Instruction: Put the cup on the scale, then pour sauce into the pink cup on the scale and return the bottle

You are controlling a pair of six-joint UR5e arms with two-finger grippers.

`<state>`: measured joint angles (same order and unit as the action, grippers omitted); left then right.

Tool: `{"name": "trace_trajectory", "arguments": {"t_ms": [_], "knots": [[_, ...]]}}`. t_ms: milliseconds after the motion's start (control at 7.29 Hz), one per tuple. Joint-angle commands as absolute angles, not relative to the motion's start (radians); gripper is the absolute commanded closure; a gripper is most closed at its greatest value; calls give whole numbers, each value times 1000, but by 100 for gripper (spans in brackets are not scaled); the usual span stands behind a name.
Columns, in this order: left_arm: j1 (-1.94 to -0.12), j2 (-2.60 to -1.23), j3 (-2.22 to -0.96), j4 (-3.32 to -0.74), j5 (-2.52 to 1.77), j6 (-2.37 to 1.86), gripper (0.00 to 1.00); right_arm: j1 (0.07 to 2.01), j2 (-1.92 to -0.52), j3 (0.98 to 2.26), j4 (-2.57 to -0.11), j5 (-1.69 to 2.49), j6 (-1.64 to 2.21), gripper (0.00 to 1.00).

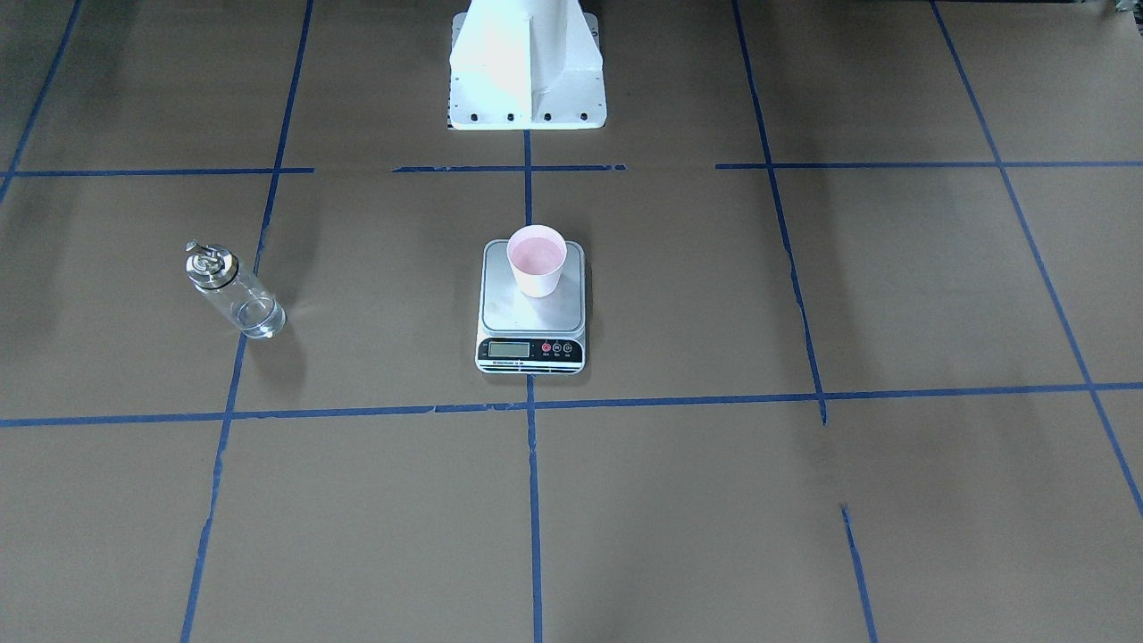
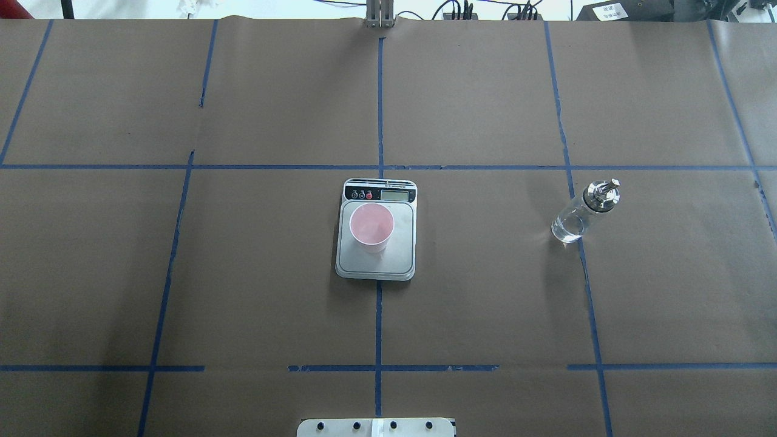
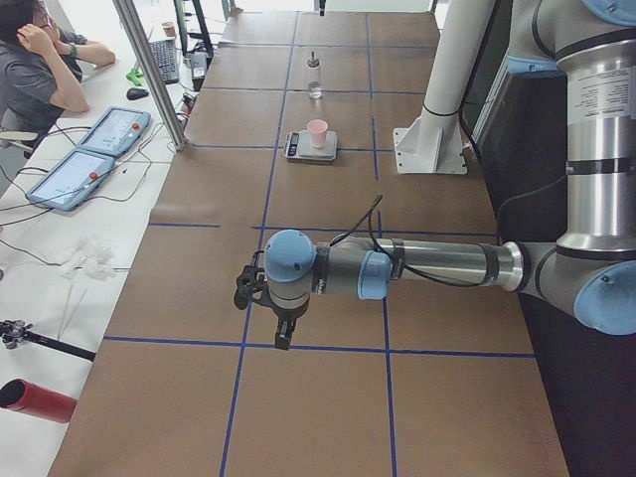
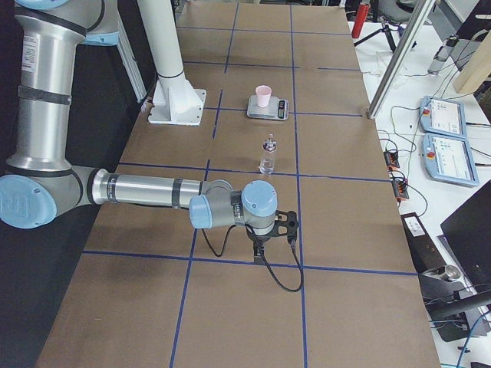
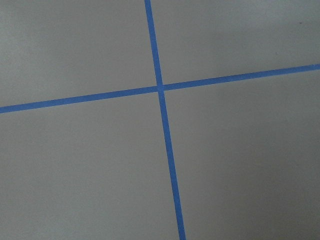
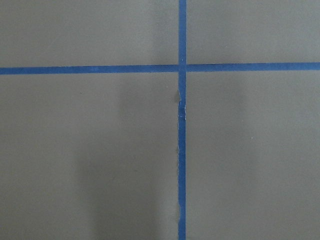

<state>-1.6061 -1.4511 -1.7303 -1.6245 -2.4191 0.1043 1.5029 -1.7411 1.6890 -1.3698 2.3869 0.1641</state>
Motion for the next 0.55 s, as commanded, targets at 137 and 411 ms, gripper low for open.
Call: {"name": "trace_trajectory", "arguments": {"t_ms": [137, 411], "knots": [[-1606, -1451, -1730, -1624, -2418, 104, 0, 1499, -1741, 1689, -1370, 2387, 164, 0], [-1605, -1451, -1730, -1626, -2419, 104, 0, 1496, -1741, 1687, -1370, 2387, 164, 0]]}}
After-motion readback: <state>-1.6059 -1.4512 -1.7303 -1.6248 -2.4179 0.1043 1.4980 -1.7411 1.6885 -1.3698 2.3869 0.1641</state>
